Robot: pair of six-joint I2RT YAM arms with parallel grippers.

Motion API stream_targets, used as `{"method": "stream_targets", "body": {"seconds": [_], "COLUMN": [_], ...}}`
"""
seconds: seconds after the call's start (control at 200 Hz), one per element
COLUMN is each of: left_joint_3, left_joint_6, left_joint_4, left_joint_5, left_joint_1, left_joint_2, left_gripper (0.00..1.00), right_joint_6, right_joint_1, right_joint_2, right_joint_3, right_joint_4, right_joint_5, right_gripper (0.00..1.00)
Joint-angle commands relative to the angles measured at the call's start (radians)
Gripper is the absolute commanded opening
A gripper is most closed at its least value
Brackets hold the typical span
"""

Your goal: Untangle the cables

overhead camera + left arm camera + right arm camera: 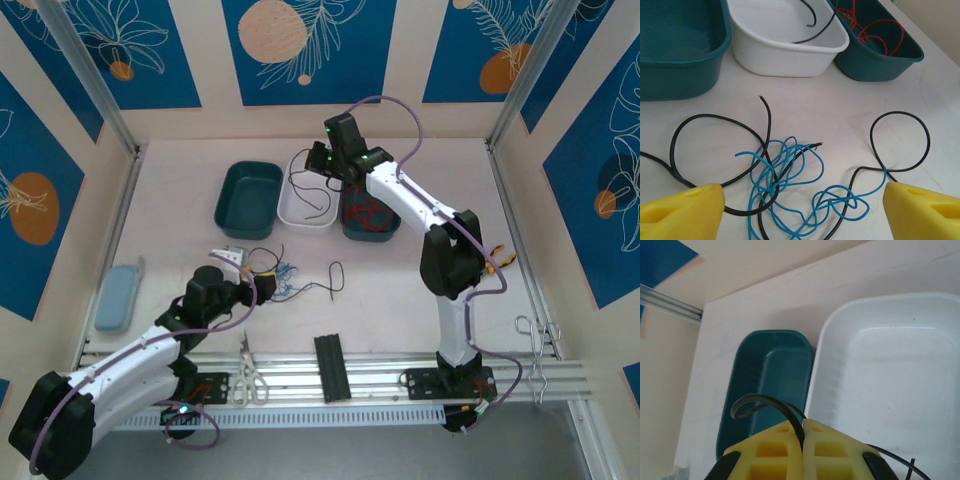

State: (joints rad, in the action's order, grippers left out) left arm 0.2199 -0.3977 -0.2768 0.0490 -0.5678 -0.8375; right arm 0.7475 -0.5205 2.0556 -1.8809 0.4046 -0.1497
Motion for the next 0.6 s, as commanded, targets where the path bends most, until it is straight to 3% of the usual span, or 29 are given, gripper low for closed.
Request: {"method": "stream_targets", "body": {"seconds": [0.0, 0.1, 0.235, 0.595], "left_joint_3": [-0.004, -0.003, 0.000, 0.009], "left_joint_6": [-0.010, -0.011, -0.015, -0.018], "left_joint_4": [0.011, 0.011, 0.016, 0.032], "left_joint_5": [-0.020, -0.022, -0.027, -0.044], "left_joint_1": [-0.005, -0.005, -0.005, -0.006], "left_joint_2": [0.012, 0.011, 0.012, 0.012], "left_gripper": [0.86, 0.88, 0.92, 1.00], "right_joint_6": [0.032, 0.041, 0.041, 0.021], "right_joint_1": [0.008, 0.012, 0.018, 0.032], "right_joint_2": [0.039, 0.076, 0.123, 0.151], "right_joint_3": [-0.064, -0.090, -0.127, -0.153], "right_joint_4": [0.077, 0.115, 0.173, 0.231], "right_joint_5": [0.008, 0.001, -0.021, -0.052], "right_gripper": [0.00, 0.00, 0.10, 0.26]}}
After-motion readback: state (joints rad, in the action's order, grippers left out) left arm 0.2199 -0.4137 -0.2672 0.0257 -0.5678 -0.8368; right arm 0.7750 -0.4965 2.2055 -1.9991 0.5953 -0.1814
